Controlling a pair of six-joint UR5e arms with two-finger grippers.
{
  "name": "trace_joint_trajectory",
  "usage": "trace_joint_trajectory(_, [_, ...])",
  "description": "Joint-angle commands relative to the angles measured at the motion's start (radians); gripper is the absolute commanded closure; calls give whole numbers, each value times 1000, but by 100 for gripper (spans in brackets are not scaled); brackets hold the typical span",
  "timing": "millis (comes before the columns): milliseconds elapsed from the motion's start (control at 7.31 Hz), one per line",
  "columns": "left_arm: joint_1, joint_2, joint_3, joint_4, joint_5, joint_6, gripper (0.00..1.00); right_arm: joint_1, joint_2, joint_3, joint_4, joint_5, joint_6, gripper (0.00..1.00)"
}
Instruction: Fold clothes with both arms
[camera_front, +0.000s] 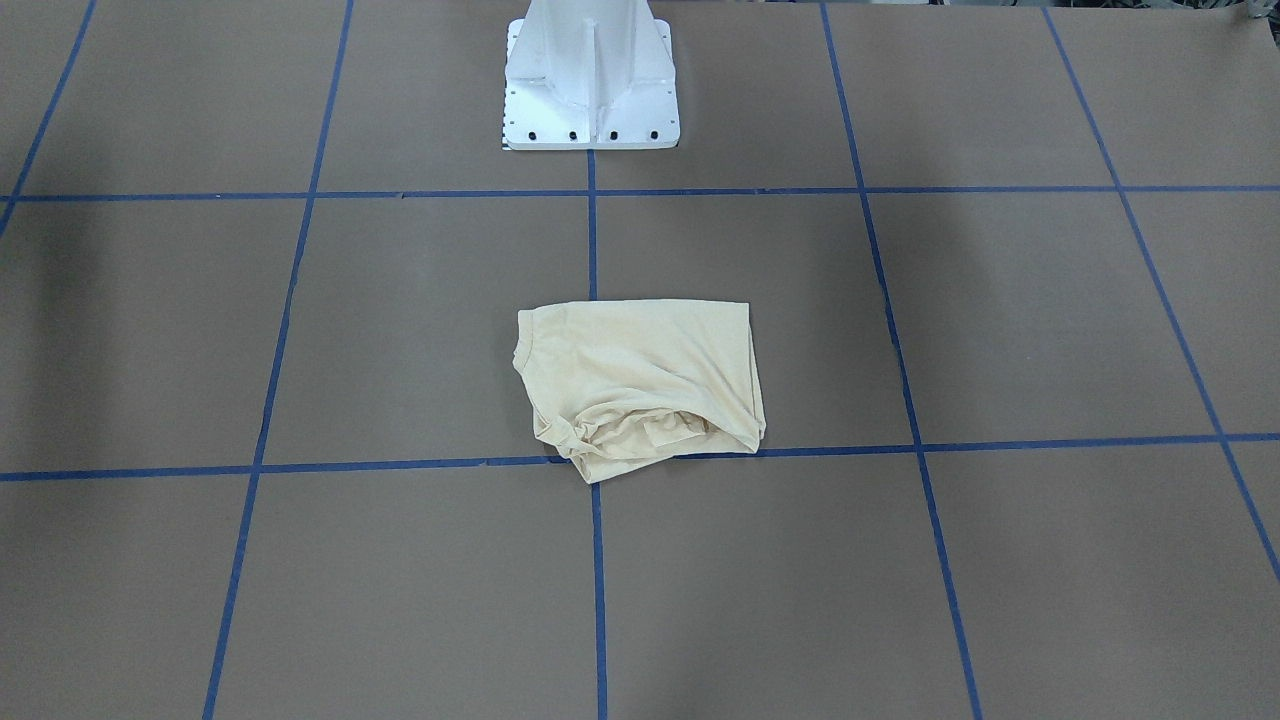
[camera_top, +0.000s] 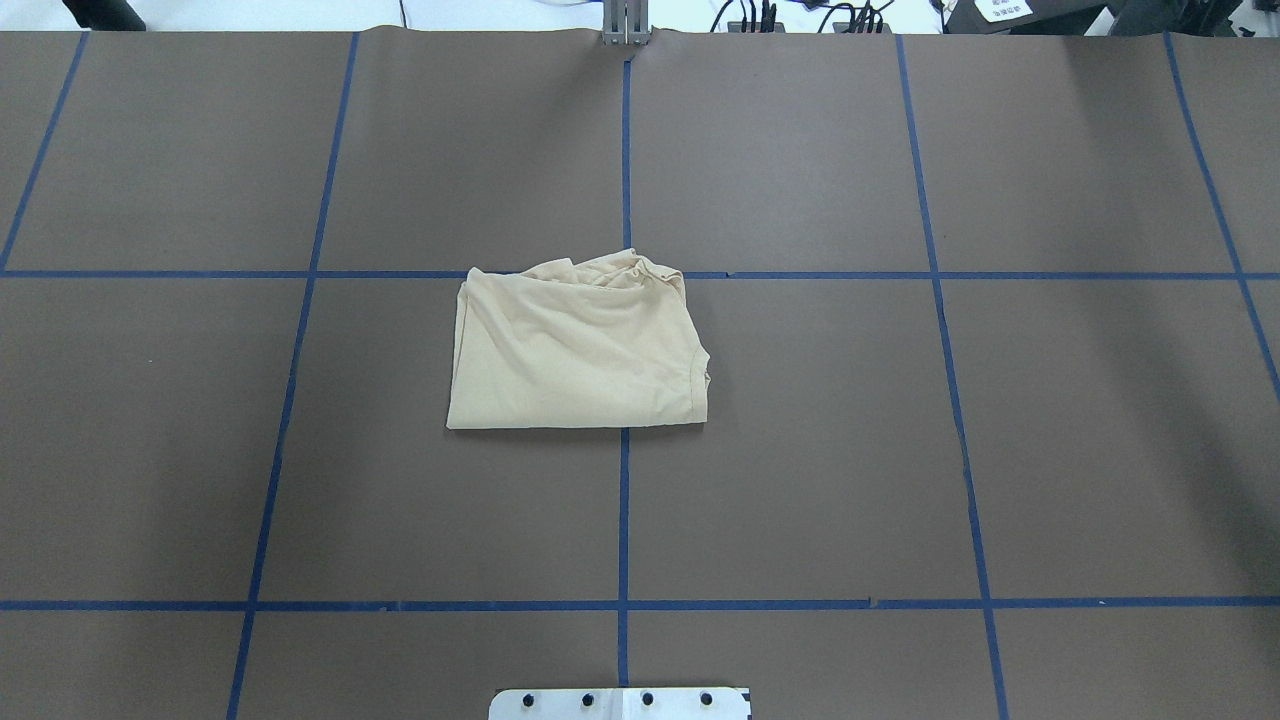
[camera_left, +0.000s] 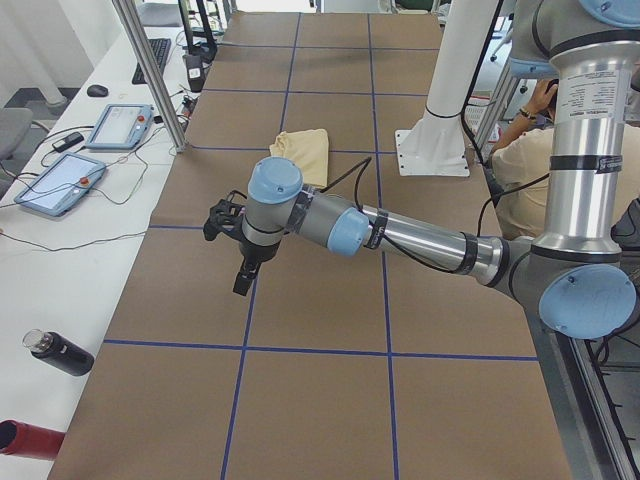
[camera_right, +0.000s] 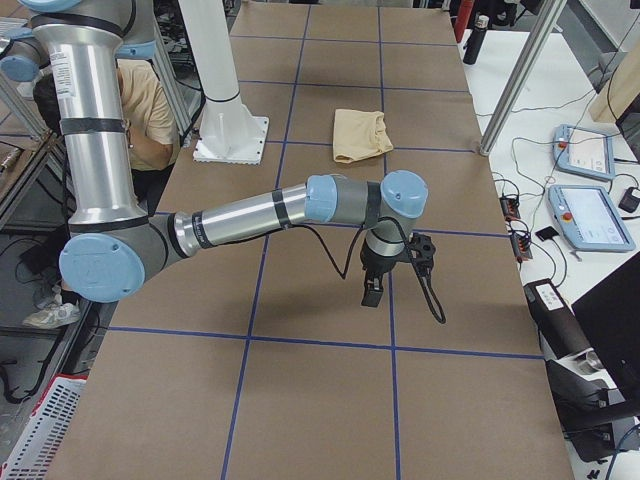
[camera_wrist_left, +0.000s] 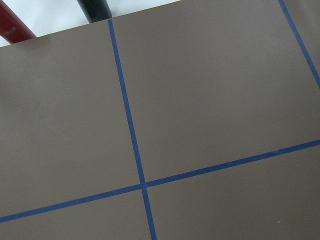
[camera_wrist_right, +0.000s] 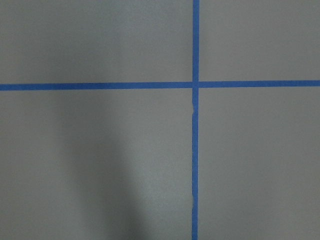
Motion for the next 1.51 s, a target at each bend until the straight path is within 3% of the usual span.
trace_joint_trajectory(0, [0,6,-1,6,0,7,0,-12,-41,-49,134,37,15,0])
trace_joint_trajectory(137, [0,30,11,3,-2,57,0,-12,-80,-65,223,54,17,0])
trace_joint_trajectory(411, [0,48,28,-2,-3,64,0,-10,-105,-62,259,56,19,0])
trace_joint_trajectory(821, [2,195,42,-211,4,65,0,-8,-114,-68,267,57,9,0])
trace_joint_trajectory(958, [-1,202,52,-248,-5,70,0,-10,-115,-71,272,53,2,0])
trace_joint_trajectory(1095, [2,184,65,-215,-75,55,0,-8,-113,-77,273,50,8,0])
trace_joint_trajectory(1369, [0,153,63,-166,-109,55,0,-10,-98,-83,273,54,12,0])
